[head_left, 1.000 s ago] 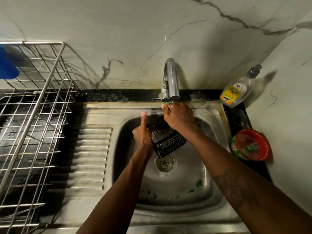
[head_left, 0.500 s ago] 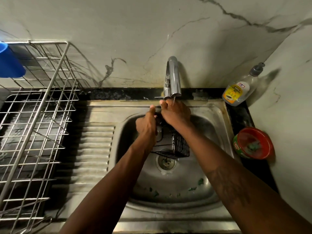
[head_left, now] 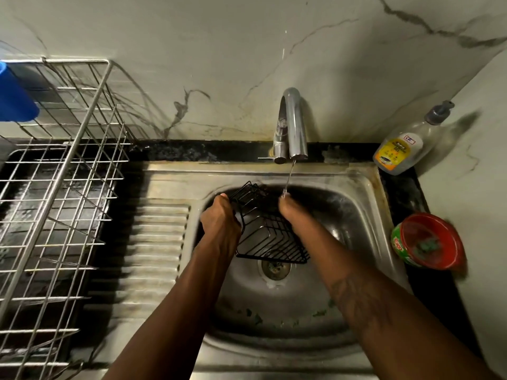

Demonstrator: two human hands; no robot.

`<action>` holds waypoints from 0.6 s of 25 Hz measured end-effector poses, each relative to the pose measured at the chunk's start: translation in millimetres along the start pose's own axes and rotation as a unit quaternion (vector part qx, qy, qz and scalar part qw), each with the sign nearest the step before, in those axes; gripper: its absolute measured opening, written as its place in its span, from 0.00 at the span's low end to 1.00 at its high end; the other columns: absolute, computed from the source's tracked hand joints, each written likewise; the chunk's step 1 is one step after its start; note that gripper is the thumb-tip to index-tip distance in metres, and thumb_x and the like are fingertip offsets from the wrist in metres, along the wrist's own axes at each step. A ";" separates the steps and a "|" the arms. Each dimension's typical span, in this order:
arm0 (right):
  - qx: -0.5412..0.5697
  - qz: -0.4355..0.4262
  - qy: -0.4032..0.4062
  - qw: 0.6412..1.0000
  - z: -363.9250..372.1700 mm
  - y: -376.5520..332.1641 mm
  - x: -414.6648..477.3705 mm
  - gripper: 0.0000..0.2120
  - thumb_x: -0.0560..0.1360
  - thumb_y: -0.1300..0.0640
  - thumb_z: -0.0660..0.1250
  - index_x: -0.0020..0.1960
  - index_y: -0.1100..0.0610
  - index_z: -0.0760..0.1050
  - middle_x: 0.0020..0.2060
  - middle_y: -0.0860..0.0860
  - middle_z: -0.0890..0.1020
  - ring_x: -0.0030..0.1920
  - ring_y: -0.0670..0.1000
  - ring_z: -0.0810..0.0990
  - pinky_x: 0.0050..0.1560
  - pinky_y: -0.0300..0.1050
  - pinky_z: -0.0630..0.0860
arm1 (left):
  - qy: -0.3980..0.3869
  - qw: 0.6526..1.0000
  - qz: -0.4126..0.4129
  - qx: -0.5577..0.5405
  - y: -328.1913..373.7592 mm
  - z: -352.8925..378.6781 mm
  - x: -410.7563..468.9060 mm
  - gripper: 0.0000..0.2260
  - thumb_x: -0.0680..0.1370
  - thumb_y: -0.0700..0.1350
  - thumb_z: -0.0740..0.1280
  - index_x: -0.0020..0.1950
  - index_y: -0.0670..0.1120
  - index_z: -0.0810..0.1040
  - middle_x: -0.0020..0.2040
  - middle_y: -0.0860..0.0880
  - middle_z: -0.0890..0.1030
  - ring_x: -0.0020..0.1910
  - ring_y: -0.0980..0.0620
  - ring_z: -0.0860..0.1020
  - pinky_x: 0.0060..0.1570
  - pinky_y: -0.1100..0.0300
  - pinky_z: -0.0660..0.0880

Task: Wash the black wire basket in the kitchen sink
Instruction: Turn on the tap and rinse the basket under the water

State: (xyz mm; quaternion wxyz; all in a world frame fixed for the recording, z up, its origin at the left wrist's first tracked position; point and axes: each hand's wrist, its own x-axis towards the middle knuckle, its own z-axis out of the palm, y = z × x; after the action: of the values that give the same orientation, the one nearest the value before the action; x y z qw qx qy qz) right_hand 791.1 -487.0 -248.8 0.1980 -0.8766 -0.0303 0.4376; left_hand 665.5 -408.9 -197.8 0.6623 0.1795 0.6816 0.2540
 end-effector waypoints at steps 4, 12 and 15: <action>0.036 0.048 0.005 0.998 -4.2 -0.7 16.6 0.39 0.80 0.35 0.42 0.78 0.62 0.63 0.76 0.62 0.65 0.74 0.61 0.66 0.76 0.57 0.60 | -0.022 1.000 -0.011 -0.018 1.5 6.3 7.6 0.11 0.77 0.44 0.68 0.57 0.41 0.80 0.53 0.44 0.84 0.47 0.44 0.85 0.34 0.54 0.81; -0.040 -0.038 -0.081 0.995 -31.9 -25.6 -38.7 0.30 0.86 0.41 0.47 0.80 0.60 0.59 0.79 0.62 0.59 0.78 0.62 0.60 0.77 0.56 0.58 | -0.050 0.995 -0.087 -0.026 12.2 18.5 33.8 0.19 0.67 0.30 0.65 0.56 0.38 0.82 0.48 0.41 0.86 0.43 0.43 0.86 0.28 0.52 0.82; -0.083 -0.041 -0.083 0.992 -45.5 -22.9 -47.2 0.27 0.86 0.46 0.49 0.80 0.61 0.60 0.79 0.61 0.61 0.77 0.61 0.62 0.77 0.54 0.60 | -0.051 0.994 -0.085 -0.053 10.4 6.8 25.2 0.07 0.76 0.34 0.65 0.50 0.43 0.77 0.37 0.44 0.83 0.29 0.49 0.81 0.17 0.63 0.72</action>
State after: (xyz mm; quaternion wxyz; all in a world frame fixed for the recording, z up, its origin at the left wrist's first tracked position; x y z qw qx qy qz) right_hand 800.2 -491.3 -180.1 0.1397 -0.8487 -0.1188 0.4960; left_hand 669.8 -385.1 -212.2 0.7242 0.0983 0.6450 0.2234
